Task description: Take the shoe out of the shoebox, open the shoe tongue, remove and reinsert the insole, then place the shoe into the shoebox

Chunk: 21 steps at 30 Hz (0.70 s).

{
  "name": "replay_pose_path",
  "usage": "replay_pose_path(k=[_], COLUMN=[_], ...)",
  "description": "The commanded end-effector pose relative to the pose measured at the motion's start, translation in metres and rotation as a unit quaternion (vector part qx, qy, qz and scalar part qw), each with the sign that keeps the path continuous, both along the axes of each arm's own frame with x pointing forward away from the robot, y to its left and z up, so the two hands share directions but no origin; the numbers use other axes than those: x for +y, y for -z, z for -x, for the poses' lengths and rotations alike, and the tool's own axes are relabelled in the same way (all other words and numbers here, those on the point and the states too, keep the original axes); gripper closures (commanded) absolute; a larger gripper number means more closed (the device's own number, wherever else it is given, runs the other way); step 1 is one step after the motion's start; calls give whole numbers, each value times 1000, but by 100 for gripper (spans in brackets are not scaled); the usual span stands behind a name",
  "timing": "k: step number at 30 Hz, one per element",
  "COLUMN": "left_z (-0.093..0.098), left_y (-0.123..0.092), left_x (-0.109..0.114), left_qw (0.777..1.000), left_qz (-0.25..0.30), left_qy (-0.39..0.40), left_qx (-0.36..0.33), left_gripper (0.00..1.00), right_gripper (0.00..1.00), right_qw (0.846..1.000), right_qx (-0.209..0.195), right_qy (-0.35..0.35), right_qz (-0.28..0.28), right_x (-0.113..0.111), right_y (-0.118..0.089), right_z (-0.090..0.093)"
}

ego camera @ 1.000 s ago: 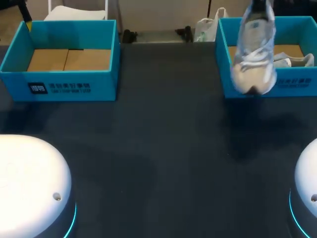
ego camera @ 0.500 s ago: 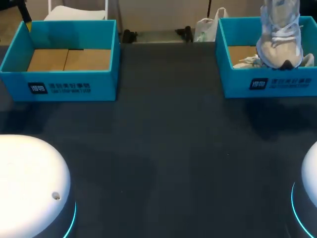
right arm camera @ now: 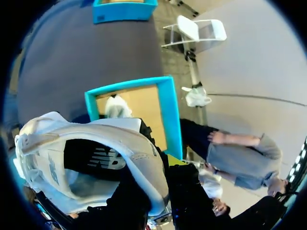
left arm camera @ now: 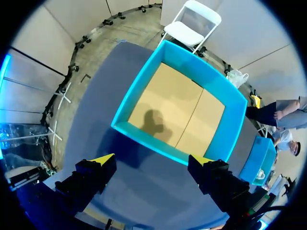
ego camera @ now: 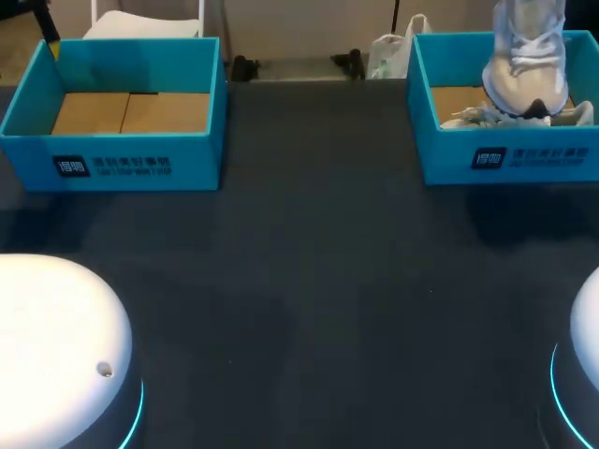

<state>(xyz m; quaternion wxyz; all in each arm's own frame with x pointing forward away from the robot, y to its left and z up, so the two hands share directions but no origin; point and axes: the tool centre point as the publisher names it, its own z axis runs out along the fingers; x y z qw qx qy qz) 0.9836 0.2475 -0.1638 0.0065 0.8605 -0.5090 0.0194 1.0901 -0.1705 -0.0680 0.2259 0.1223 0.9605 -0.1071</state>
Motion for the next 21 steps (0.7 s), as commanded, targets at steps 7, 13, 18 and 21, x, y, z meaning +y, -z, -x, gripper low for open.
replay_pose_path(k=[7, 13, 18, 21], left_z=[2, 2, 2, 2], left_y=[0, 0, 0, 0], left_x=[0, 0, 0, 0], left_qw=[1000, 1000, 1000, 1000], left_qz=[-1, -1, -1, -1], left_qy=[-1, -1, -1, -1], left_qx=[-1, -1, -1, -1], left_gripper=[0, 0, 0, 0], right_gripper=[100, 100, 100, 100], right_qw=[1000, 999, 999, 994], right_qx=[20, 40, 33, 29], right_qy=[-7, -11, 13, 101], right_qz=[16, 22, -2, -29], right_x=[-49, -65, -82, -102], right_y=[11, 22, 23, 18], right_z=[-80, -99, -105, -114])
